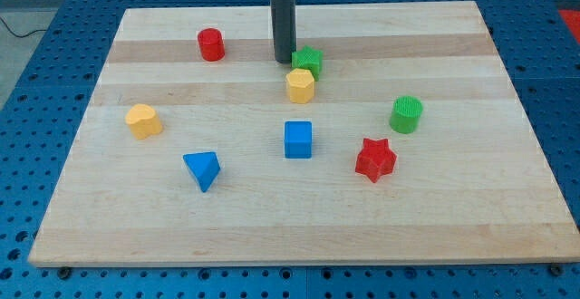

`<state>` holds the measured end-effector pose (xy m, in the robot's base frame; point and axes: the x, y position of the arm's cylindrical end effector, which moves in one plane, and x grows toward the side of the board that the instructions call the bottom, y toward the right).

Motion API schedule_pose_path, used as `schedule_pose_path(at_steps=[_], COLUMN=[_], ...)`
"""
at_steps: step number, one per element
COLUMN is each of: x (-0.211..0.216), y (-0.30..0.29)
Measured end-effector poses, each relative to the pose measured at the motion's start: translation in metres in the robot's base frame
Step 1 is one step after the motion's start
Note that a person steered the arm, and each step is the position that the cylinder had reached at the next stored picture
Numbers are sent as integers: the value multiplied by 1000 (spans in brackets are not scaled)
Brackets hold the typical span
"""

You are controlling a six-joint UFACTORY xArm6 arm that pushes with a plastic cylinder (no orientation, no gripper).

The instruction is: Keep red circle on horizontal left to yellow hexagon

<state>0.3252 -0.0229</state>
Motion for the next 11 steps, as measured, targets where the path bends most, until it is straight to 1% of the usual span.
schedule_pose_path(at_steps=[2,3,4,5,6,7,8,9,10,11], x=[7,-2,-52,-89,-100,-92,-60,-21,-2,-5], y=[28,16,4,-31,-105,-151,-131,-86,-72,-73])
